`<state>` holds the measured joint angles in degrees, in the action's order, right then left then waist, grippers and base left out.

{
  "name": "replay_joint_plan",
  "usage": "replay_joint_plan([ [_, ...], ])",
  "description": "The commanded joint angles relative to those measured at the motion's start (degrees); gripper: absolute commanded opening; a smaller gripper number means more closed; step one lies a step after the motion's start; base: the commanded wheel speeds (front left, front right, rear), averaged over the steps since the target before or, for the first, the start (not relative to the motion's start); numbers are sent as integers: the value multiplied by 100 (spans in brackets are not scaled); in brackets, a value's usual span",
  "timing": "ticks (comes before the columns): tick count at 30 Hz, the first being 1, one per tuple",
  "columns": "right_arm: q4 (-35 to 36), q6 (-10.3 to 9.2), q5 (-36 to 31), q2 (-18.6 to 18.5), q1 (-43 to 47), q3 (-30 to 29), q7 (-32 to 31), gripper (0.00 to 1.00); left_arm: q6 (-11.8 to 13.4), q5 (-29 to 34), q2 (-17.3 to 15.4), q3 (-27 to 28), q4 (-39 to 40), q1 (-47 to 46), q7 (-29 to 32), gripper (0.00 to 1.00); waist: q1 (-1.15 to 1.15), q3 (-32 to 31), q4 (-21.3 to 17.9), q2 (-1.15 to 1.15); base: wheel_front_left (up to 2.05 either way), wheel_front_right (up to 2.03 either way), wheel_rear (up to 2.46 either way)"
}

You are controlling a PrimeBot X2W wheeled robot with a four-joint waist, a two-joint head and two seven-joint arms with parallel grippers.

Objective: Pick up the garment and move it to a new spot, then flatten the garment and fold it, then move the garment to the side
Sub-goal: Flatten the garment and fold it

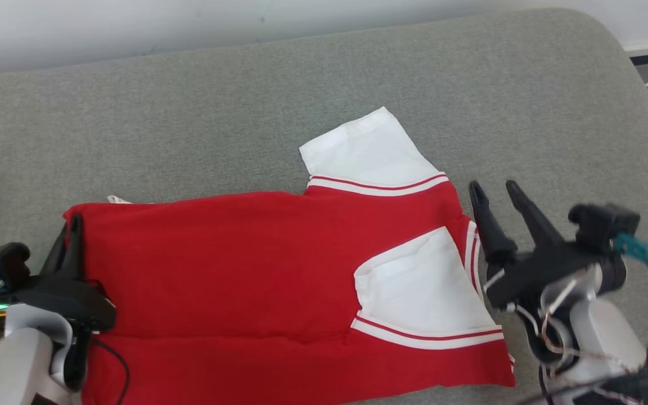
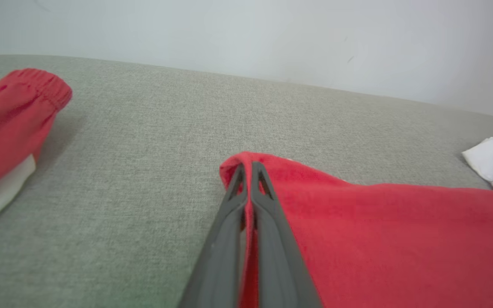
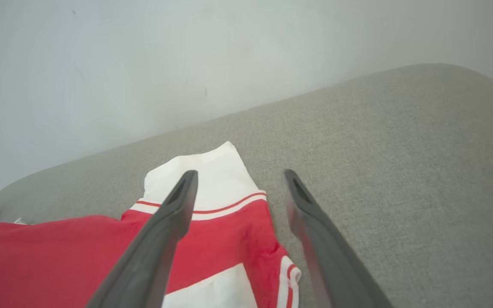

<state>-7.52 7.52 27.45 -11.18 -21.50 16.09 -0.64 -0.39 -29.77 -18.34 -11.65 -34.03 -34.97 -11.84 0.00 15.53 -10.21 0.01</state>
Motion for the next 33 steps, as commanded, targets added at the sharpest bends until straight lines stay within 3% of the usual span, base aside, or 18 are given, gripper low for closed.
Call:
replay_joint_plan([
  [1,-215,-6,9,-44,-326,-7,-168,100,35,26,26,-42,102,127,-36,0,0,3,79,-1,0,0,0],
  [8,-1485,-6,-11,4,-1666,97,-712,100,106,96,76,-176,509,206,29,0,0,147,282,-1,0,0,0],
  [17,-3300,-6,-148,-3,-3261,330,-857,100,184,191,153,-360,998,97,112,0,0,476,614,-1,0,0,0],
  [33,-5518,-6,-346,12,-4748,401,-597,100,189,313,304,-692,1522,-131,154,0,0,1013,1098,-1,0,0,0],
])
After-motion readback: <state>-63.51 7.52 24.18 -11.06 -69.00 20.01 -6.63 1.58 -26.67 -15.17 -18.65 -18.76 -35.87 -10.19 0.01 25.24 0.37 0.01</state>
